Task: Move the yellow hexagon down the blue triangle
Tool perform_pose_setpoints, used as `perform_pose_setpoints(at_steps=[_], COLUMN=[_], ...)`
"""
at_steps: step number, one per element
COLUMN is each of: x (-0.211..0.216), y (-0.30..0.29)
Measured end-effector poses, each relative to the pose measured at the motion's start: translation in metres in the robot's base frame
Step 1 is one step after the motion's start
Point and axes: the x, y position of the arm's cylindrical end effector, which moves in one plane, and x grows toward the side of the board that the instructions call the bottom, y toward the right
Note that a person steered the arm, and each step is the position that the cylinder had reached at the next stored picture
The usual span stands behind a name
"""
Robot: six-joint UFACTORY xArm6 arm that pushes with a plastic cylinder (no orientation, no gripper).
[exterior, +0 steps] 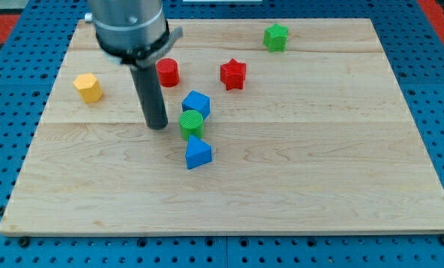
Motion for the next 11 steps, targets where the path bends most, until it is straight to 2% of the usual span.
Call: perform_pose_setpoints(at_steps=[1,2,4,5,6,7,8,9,10,11], x=[-0.026,-0.039,-0.067,-0.097,-0.062,0.001,0.036,0.026,0.085,0.120], y=[0.002,-0.033,-0.059,-0.131,-0.136,-0.098,-0.100,-0.121,-0.087,-0.047])
